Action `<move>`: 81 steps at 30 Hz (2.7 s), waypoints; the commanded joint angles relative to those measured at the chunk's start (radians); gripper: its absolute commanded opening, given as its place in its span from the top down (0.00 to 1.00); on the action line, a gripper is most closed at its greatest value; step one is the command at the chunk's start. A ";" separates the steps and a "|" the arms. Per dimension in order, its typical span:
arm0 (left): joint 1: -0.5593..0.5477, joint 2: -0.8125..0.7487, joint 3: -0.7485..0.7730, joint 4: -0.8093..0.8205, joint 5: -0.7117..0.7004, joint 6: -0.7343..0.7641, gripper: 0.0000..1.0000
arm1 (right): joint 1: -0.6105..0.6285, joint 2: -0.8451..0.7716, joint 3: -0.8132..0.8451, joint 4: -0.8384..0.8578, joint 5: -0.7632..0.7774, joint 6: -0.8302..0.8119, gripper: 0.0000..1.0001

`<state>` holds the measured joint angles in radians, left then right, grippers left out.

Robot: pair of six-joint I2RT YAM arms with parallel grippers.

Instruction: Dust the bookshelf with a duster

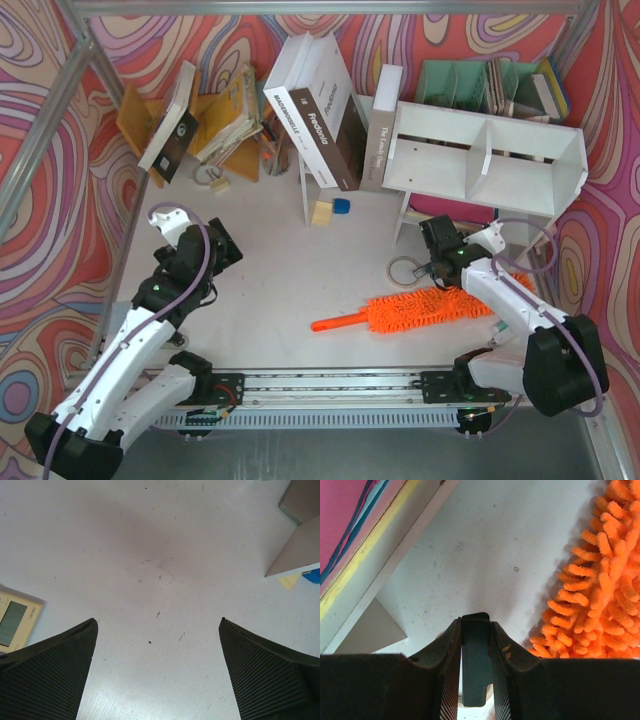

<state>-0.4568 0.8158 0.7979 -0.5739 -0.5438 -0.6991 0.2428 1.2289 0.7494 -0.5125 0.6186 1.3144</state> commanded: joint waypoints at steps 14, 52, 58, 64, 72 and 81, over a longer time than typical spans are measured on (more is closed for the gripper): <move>-0.002 -0.003 -0.008 0.022 0.018 0.015 0.02 | -0.084 0.074 -0.058 0.089 0.007 -0.006 0.70; -0.186 0.150 0.069 0.076 0.045 0.109 0.02 | 0.019 -0.146 -0.104 -0.362 -0.177 0.106 0.34; -0.187 0.151 0.069 0.076 0.049 0.111 0.02 | 0.021 -0.123 -0.133 -0.311 -0.185 0.100 0.36; -0.187 0.172 0.074 0.081 0.061 0.113 0.02 | 0.020 -0.076 -0.145 -0.293 -0.181 0.112 0.36; -0.189 0.176 0.070 0.086 0.068 0.113 0.02 | 0.020 -0.069 -0.184 -0.215 -0.167 0.111 0.38; -0.192 0.176 0.069 0.091 0.079 0.120 0.02 | 0.019 0.003 -0.188 -0.173 -0.177 0.109 0.45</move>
<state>-0.6418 0.9886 0.8536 -0.4984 -0.4740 -0.5972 0.2569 1.2037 0.5785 -0.6949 0.4255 1.4143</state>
